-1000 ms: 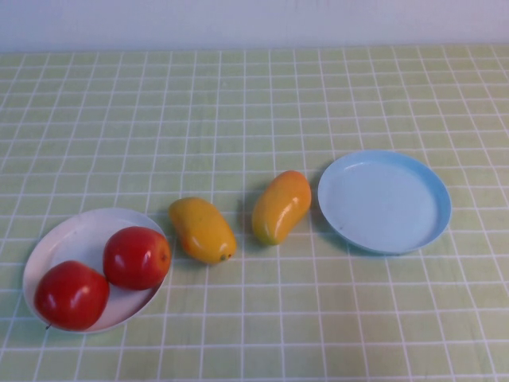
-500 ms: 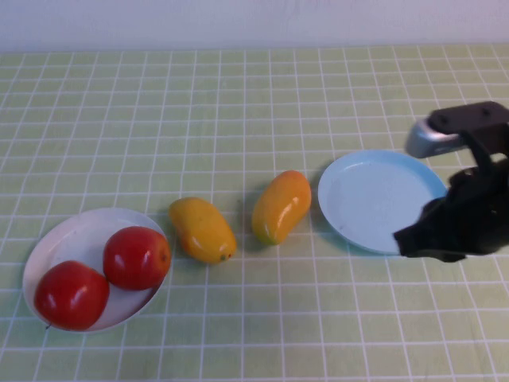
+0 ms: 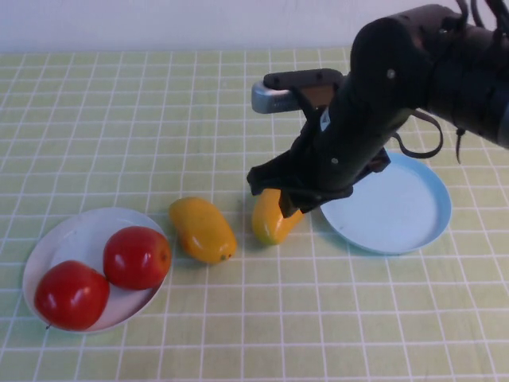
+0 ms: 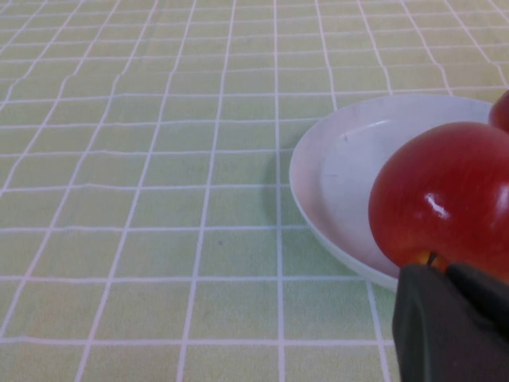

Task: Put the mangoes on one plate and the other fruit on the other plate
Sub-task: Put another type of fruit in the right plate

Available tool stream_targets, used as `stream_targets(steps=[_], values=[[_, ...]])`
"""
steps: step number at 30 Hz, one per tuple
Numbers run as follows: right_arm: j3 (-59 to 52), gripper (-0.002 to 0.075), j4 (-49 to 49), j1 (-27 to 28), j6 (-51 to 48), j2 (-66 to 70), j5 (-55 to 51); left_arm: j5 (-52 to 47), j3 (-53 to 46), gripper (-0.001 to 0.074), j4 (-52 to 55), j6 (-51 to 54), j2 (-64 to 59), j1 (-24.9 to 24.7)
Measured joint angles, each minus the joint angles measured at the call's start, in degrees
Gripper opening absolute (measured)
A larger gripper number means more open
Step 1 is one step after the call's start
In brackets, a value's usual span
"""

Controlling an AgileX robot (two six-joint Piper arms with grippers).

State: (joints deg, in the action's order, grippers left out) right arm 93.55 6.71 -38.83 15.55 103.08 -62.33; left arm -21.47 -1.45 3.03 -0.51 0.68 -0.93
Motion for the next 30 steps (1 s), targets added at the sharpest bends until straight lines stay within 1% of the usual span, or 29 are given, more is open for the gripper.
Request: stream_targets(steps=[1,2,5,6,8,12,20,26,30], values=[[1.1,0.0178,0.0,0.0,1.2,1.1,-0.3,0.0,0.0,0.0001,0.0,0.0,0.0,0.0],[2.6,0.0265,0.0,0.0,2.8,2.7,-0.5,0.0,0.0,0.0001,0.0,0.0,0.0,0.0],[5.4,0.0449,0.0,0.0,7.5,6.4,-1.1,0.0,0.0,0.0001,0.0,-0.1,0.0,0.0],[6.2,0.05,0.1,0.0,8.9,7.5,-1.1,0.0,0.0,0.0001,0.0,-0.1,0.0,0.0],[8.4,0.0557,0.4,0.0,12.1,10.2,-1.3,0.0,0.0,0.0001,0.0,-0.1,0.0,0.0],[13.2,0.059,0.6,0.0,16.8,15.3,-2.6,0.0,0.0,0.0001,0.0,-0.1,0.0,0.0],[21.4,0.0597,-1.4,0.0,22.7,21.5,-7.3,0.0,0.0,0.0001,0.0,-0.1,0.0,0.0],[22.2,0.0599,-3.4,0.0,27.6,22.0,-6.9,0.0,0.0,0.0001,0.0,-0.2,0.0,0.0],[22.2,0.0587,-1.4,0.0,28.7,22.0,-6.5,0.0,0.0,0.0001,0.0,-0.2,0.0,0.0]])
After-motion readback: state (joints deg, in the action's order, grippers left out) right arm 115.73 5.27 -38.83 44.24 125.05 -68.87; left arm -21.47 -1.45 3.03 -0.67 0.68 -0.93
